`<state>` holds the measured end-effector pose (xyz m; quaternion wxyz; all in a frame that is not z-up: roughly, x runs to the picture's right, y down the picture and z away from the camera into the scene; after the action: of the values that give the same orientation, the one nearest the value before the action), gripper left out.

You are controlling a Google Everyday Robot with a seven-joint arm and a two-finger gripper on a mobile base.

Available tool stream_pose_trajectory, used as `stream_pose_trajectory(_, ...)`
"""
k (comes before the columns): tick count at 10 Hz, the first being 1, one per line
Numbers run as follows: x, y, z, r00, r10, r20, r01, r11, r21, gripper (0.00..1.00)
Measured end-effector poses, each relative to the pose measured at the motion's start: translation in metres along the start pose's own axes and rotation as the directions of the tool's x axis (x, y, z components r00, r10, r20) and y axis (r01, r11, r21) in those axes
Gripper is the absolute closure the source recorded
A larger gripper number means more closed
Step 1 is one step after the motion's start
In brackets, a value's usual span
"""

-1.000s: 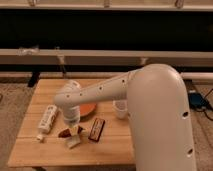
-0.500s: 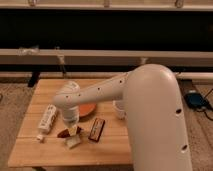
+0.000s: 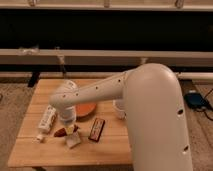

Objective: Place the pepper on the white sponge

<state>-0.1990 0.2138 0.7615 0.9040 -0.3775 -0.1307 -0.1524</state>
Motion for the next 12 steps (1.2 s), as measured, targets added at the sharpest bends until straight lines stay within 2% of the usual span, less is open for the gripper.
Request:
stream_pose_trajectory(4, 0.002, 0.003, 0.016, 1.000, 0.003, 0.000, -0.003, 0.999, -0.036, 0.20)
stream_pose_trajectory(7, 0.005, 0.005, 0.016, 1.000, 0.006, -0.010, -0.007, 0.999, -0.045, 0.20)
stream_pose_trajectory(9, 0.009, 0.005, 0.013, 1.000, 0.015, -0.010, -0.016, 0.999, -0.031, 0.20)
stream_pose_trajectory(11, 0.006, 0.004, 0.008, 1.000, 0.010, 0.004, -0.010, 1.000, 0.005, 0.20)
stream_pose_trajectory(12, 0.003, 0.003, 0.007, 1.000, -0.007, 0.012, 0.007, 0.999, 0.034, 0.20)
